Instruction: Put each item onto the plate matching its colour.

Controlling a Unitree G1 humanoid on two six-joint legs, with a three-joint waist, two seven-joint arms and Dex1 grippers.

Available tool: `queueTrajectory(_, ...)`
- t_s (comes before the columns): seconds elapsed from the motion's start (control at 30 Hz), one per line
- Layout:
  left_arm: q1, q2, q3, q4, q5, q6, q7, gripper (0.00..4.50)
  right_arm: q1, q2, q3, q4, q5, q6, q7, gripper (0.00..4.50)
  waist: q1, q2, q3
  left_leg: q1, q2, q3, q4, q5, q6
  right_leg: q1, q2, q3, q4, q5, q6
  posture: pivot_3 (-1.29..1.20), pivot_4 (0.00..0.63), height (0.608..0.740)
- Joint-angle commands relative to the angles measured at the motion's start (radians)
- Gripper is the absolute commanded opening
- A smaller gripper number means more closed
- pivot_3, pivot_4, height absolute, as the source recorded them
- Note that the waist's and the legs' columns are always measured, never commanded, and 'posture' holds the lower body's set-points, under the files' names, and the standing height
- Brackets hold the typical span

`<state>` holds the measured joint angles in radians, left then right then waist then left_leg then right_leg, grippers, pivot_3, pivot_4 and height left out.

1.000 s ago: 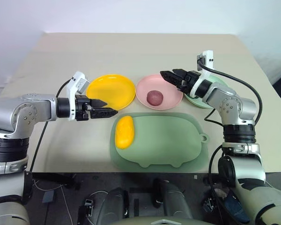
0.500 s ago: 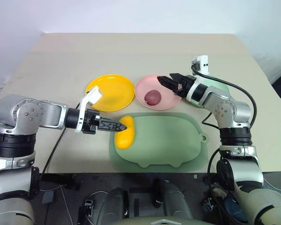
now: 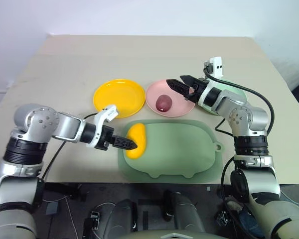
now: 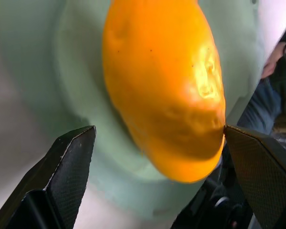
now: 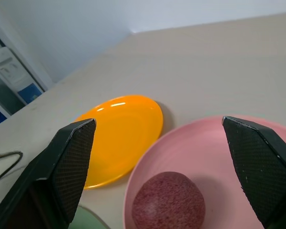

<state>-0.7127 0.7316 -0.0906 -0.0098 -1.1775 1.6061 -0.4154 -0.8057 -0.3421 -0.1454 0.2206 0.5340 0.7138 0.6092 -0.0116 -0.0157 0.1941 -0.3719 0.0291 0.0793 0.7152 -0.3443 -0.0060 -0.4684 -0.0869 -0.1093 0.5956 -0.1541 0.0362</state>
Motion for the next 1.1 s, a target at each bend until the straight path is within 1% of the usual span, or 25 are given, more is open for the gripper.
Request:
queueTrajectory(0.03, 0.014, -0.023, 0.026, 0.01, 0.012, 0.008, 0.055, 4.5, -0.009, -0.004, -0.015, -0.047, 0.016, 0.002, -0.002, 4.46, 0.0, 0.0, 0.0, 0.0, 0.0, 0.0, 0.0, 0.0, 0.0, 0.0, 0.0, 0.0, 0.0, 0.0, 0.0, 0.0, 0.15, 0.74)
queueTrajectory(0.17, 0.029, -0.03, 0.031, -0.001, 0.045, 0.008, 0.07, 4.5, -0.003, -0.01, -0.013, -0.056, 0.015, 0.008, -0.001, 4.46, 0.0, 0.0, 0.0, 0.001, 0.0, 0.0, 0.0, 0.0, 0.0, 0.0, 0.0, 0.0, 0.0, 0.0, 0.0, 0.0, 0.15, 0.74)
queueTrajectory(0.23, 0.033, -0.048, 0.049, 0.019, 0.051, 0.008, 0.085, 4.5, -0.005, -0.009, -0.017, -0.059, 0.019, 0.013, -0.003, 4.46, 0.0, 0.0, 0.0, 0.001, 0.0, 0.0, 0.0, 0.0, 0.0, 0.0, 0.0, 0.0, 0.0, 0.0, 0.0, 0.0, 0.15, 0.74)
queueTrajectory(0.27, 0.035, -0.069, 0.076, 0.044, 0.052, 0.008, 0.111, 4.31, -0.006, -0.009, -0.017, -0.061, 0.019, 0.015, -0.004, 4.49, 0.0, 0.0, 0.0, 0.001, 0.0, 0.0, 0.0, 0.0, 0.0, 0.001, 0.0, 0.0, 0.0, 0.0, 0.0, 0.0, 0.15, 0.74)
queueTrajectory(0.33, 0.034, -0.085, 0.089, 0.051, 0.078, 0.008, 0.127, 3.88, -0.009, -0.008, -0.016, -0.064, 0.019, 0.017, -0.003, 4.5, 0.0, 0.0, -0.001, 0.001, -0.001, 0.0, 0.0, 0.0, 0.0, 0.001, 0.0, 0.0, 0.0, 0.0, 0.0, 0.0, 0.15, 0.74)
queueTrajectory(0.4, 0.028, -0.097, 0.098, 0.046, 0.106, 0.004, 0.124, 3.35, -0.01, -0.008, -0.015, -0.066, 0.018, 0.019, -0.002, 4.5, 0.0, 0.0, -0.001, 0.002, -0.001, 0.0, 0.0, 0.0, 0.0, 0.002, 0.0, 0.0, 0.0, 0.0, 0.0, 0.0, 0.15, 0.74)
queueTrajectory(0.43, 0.025, -0.102, 0.103, 0.043, 0.116, 0.002, 0.119, 3.21, -0.011, -0.008, -0.014, -0.067, 0.018, 0.019, -0.001, 4.5, 0.0, 0.0, -0.001, 0.002, -0.001, 0.0, 0.0, 0.0, 0.0, 0.002, 0.0, 0.0, 0.0, 0.0, 0.0, 0.0, 0.15, 0.74)
queueTrajectory(0.6, 0.018, -0.073, 0.072, 0.006, 0.166, 0.0, 0.093, 3.14, -0.013, -0.01, -0.012, -0.064, 0.018, 0.025, 0.003, 4.5, -0.001, 0.0, -0.001, 0.003, -0.001, 0.0, 0.0, 0.0, -0.001, 0.002, 0.0, 0.0, 0.0, 0.0, 0.0, 0.0, 0.15, 0.74)
queueTrajectory(0.67, 0.031, -0.05, 0.037, -0.034, 0.183, -0.02, 0.063, 3.14, -0.014, -0.009, -0.012, -0.065, 0.018, 0.028, 0.003, 4.5, -0.002, 0.0, -0.001, 0.003, 0.0, 0.0, 0.0, 0.0, -0.001, 0.002, 0.0, 0.0, 0.0, 0.0, 0.0, 0.0, 0.15, 0.74)
queueTrajectory(0.73, 0.049, -0.006, -0.005, -0.125, 0.215, -0.107, 0.006, 3.14, -0.013, -0.008, -0.009, -0.067, 0.016, 0.027, 0.004, 4.5, -0.003, 0.0, -0.001, 0.003, 0.0, 0.0, 0.0, 0.0, -0.001, 0.002, 0.0, 0.0, 0.0, 0.0, 0.0, 0.0, 0.15, 0.74)
queueTrajectory(0.8, 0.059, 0.029, -0.007, -0.202, 0.219, -0.186, -0.076, 3.14, -0.008, -0.007, -0.007, -0.069, 0.016, 0.027, 0.009, 4.5, -0.006, 0.0, -0.001, 0.003, 0.0, 0.0, -0.001, 0.0, -0.001, 0.001, 0.001, 0.0, 0.0, 0.0, 0.0, 0.0, 0.15, 0.74)
queueTrajectory(0.83, 0.071, 0.038, 0.012, -0.235, 0.222, -0.255, -0.132, 3.14, -0.005, -0.007, -0.005, -0.07, 0.014, 0.023, 0.01, 4.5, -0.006, 0.0, 0.0, 0.002, 0.001, 0.0, -0.001, 0.001, -0.001, 0.001, 0.001, 0.0, 0.0, 0.0, 0.0, 0.0, 0.15, 0.74)
queueTrajectory(0.87, 0.093, 0.044, 0.039, -0.253, 0.258, -0.386, -0.206, 3.14, -0.004, -0.007, -0.005, -0.07, 0.014, 0.023, 0.011, 4.5, -0.005, 0.001, 0.0, 0.001, 0.001, 0.0, -0.001, 0.001, -0.001, 0.0, 0.001, 0.0, 0.0, 0.0, -0.001, 0.0, 0.15, 0.74)
queueTrajectory(0.9, 0.102, 0.064, 0.04, -0.238, 0.321, -0.5, -0.255, 3.14, -0.004, -0.006, -0.004, -0.068, 0.011, 0.02, 0.011, 4.5, -0.003, 0.001, 0.0, 0.001, 0.001, 0.0, -0.001, 0.001, -0.001, -0.001, 0.001, 0.0, 0.0, 0.0, -0.001, 0.0, 0.15, 0.74)
queueTrajectory(0.97, 0.109, 0.091, 0.024, -0.196, 0.425, -0.633, -0.297, 3.14, -0.005, -0.006, -0.005, -0.065, 0.01, 0.018, 0.012, 4.5, 0.0, 0.001, 0.0, -0.001, 0.0, 0.002, 0.0, 0.001, -0.001, -0.002, 0.002, 0.0, 0.0, 0.0, -0.001, 0.0, 0.15, 0.74)
queueTrajectory(1.03, 0.091, 0.088, 0.022, -0.128, 0.483, -0.688, -0.303, 3.14, -0.005, -0.007, -0.005, -0.064, 0.013, 0.025, 0.015, 4.5, 0.003, 0.001, 0.0, -0.002, 0.0, 0.003, 0.0, 0.001, -0.001, -0.002, 0.001, 0.0, 0.0, 0.0, -0.001, 0.0, 0.15, 0.74)
queueTrajectory(1.1, 0.058, 0.062, 0.052, -0.061, 0.503, -0.724, -0.302, 3.14, -0.006, -0.007, -0.003, -0.058, 0.012, 0.022, 0.018, 4.5, 0.004, 0.001, 0.0, -0.002, 0.0, 0.003, 0.0, 0.001, -0.001, -0.002, 0.001, 0.0, 0.0, 0.0, -0.001, 0.0, 0.15, 0.74)
